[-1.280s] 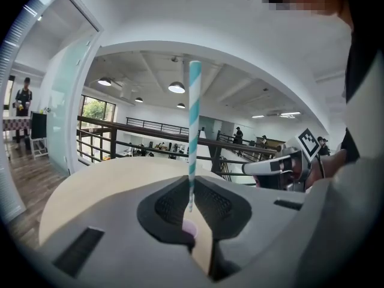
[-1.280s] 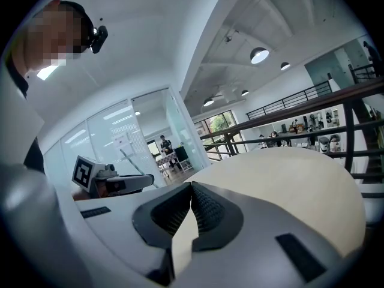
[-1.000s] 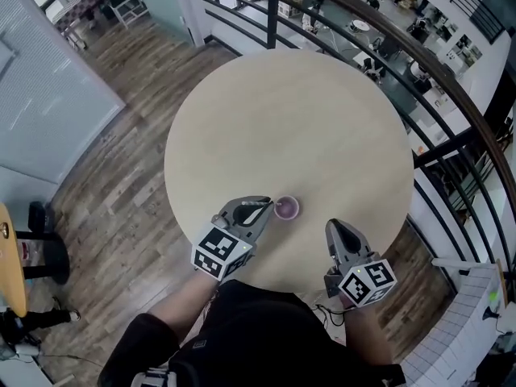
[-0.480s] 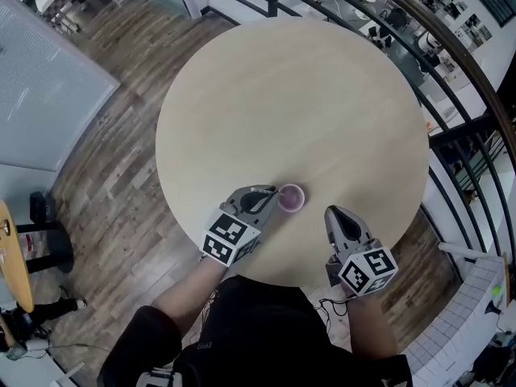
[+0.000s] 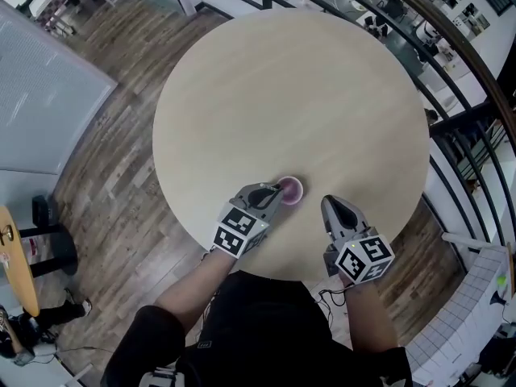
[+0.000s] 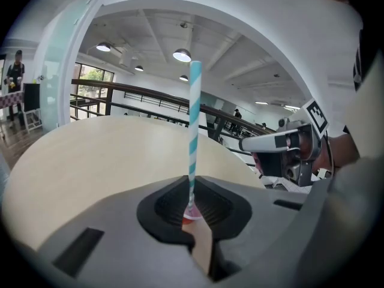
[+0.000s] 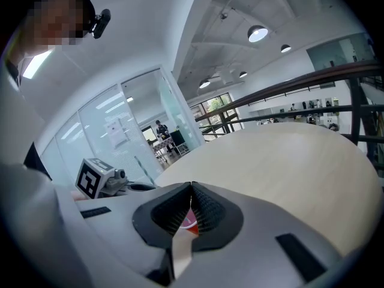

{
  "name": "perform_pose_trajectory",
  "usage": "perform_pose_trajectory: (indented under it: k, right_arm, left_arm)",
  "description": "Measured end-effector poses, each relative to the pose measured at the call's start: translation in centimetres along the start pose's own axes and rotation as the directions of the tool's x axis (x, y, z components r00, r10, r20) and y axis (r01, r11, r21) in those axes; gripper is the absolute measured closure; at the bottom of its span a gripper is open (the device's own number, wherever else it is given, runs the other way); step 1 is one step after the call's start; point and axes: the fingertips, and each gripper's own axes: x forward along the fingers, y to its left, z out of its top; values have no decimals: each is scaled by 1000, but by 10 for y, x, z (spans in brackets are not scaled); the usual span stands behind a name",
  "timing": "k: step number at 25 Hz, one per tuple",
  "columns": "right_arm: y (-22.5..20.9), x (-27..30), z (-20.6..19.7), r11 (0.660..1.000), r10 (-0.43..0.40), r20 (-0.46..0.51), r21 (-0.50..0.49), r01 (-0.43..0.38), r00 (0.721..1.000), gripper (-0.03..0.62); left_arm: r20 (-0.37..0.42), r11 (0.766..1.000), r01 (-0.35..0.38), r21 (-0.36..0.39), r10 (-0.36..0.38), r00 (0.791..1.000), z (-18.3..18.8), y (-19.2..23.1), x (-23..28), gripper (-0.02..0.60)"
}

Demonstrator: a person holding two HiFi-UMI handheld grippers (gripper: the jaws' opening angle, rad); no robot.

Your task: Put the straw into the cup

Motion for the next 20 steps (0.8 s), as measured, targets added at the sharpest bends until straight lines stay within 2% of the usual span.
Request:
perform_pose_trajectory:
  k: [5, 9, 20]
  right_arm:
    - [0, -9, -3, 1000, -14, 4, 12, 14, 1000, 572]
    - [2, -18, -7, 999, -20, 11, 30, 20, 1000, 572]
    - [-6, -30, -18, 997, -45, 18, 66, 44, 999, 572]
  left_arm:
    - [-47, 1000, 0, -31, -1, 999, -20, 0, 11, 552]
    - [-79, 1000, -9, -21, 7, 997, -28, 1, 16, 552]
    - [-106, 1000, -1, 11, 2, 994, -28, -5, 25, 551]
